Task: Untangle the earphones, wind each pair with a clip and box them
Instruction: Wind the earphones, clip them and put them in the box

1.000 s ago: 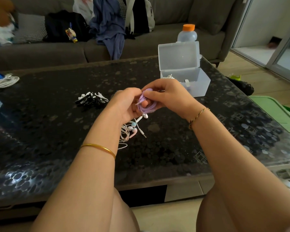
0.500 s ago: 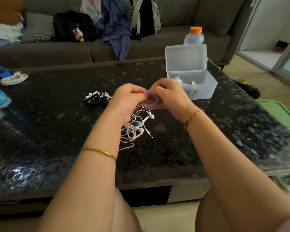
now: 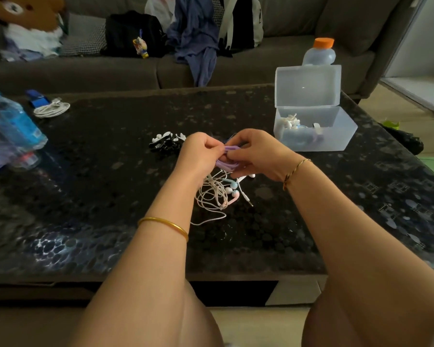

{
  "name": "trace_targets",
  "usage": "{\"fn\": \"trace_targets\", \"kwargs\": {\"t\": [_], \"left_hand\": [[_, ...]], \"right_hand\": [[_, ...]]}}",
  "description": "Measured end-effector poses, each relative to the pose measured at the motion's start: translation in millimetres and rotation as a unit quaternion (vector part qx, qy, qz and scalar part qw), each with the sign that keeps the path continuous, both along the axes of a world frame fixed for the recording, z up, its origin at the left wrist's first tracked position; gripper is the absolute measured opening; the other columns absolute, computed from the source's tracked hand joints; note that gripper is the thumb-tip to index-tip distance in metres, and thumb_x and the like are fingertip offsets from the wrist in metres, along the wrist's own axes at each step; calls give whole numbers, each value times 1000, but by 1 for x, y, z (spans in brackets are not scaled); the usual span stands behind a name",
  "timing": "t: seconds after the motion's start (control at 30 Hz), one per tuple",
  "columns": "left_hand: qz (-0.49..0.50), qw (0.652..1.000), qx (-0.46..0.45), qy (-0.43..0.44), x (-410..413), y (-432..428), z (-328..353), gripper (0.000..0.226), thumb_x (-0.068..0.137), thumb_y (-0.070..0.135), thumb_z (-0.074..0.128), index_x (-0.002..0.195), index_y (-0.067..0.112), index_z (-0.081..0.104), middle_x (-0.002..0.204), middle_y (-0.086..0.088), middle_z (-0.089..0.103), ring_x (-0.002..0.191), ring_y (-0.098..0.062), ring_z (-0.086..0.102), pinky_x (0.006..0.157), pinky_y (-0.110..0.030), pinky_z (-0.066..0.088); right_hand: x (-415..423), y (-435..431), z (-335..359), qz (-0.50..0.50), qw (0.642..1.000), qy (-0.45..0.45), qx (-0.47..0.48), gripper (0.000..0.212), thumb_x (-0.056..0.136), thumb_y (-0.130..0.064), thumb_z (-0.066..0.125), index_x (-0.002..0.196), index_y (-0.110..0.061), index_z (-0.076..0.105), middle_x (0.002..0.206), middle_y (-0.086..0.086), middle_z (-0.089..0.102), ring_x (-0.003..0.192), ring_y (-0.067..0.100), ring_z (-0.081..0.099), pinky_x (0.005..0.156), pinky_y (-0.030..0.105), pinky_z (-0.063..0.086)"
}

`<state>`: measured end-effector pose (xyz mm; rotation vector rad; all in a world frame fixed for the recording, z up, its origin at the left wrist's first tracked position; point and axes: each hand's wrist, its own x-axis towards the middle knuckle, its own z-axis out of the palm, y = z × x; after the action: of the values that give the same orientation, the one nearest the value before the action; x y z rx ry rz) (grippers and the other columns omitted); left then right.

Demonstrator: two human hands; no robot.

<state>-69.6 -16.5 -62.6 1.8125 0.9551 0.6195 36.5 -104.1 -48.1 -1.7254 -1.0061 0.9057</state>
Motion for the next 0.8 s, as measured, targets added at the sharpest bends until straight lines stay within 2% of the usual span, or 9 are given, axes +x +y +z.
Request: {"fn": "trace_targets", "kwargs": {"t": [0.13,0.23,0.37,0.47,0.53,0.57,0.63,0.73,0.8], "left_hand": [[2,999,-40,-10,-7,9,-2,21,92,7,59,75,19,64,95,-16,69,93,-27,66,88,-42,55],[37,997,-61,-23,-12,20,-4,16,92,8,60,79,17,63,97,-17,69,79,-21,64,72,-32,54],[22,995,-99,-5,-22,40,-3,9,95,18,58,87,17,63,97,-6,68,87,-16,66,60,-23,51],[101,994,24,38,-30,76,-7,16,96,15,53,90,10,67,94,-10,67,87,-23,66,66,-31,54],[175,965,150,125,-32,101,-16,18,94,7,51,93,10,69,97,-16,62,92,-29,60,80,-33,50],[193,950,180,164,-32,113,-21,20,94,6,51,103,9,69,107,-16,62,101,-29,58,87,-35,48],[174,935,202,236,-26,130,-32,26,94,11,55,118,10,65,122,-13,58,115,-31,53,93,-40,48],[116,901,240,343,-17,138,-42,30,93,21,59,122,13,61,126,-12,54,120,-33,47,94,-44,43],[126,884,265,363,-13,140,-44,31,93,20,59,124,14,59,129,-12,52,123,-33,44,97,-44,39]], "right_hand": [[-10,13,-7,-18,1000,11,11,5,91,-4,58,95,-6,56,89,14,65,68,18,66,62,29,60],[-18,26,-11,-53,997,42,44,7,91,2,55,91,-5,59,80,11,63,57,11,63,51,20,55],[-21,41,-11,-62,996,-56,38,10,89,3,57,89,-6,62,78,10,63,51,9,61,47,17,52],[-19,51,-6,-75,993,-86,34,14,90,1,56,87,-11,62,83,12,64,58,17,60,56,23,53],[-18,54,-1,-69,993,-95,30,14,92,0,54,88,-12,61,86,13,63,61,20,60,64,30,55],[-19,57,0,-65,992,-102,32,12,92,-2,54,89,-12,61,86,14,64,63,21,61,69,35,55],[-19,60,0,-69,988,-126,49,12,91,-3,56,88,-12,63,84,14,65,61,21,62,71,40,56],[-16,62,-1,-71,986,-139,60,19,90,-3,57,80,-17,63,80,12,67,55,18,61,68,38,56],[-13,62,-1,-65,987,-137,54,21,91,-5,57,78,-21,62,77,8,65,57,18,62,69,37,56]]}}
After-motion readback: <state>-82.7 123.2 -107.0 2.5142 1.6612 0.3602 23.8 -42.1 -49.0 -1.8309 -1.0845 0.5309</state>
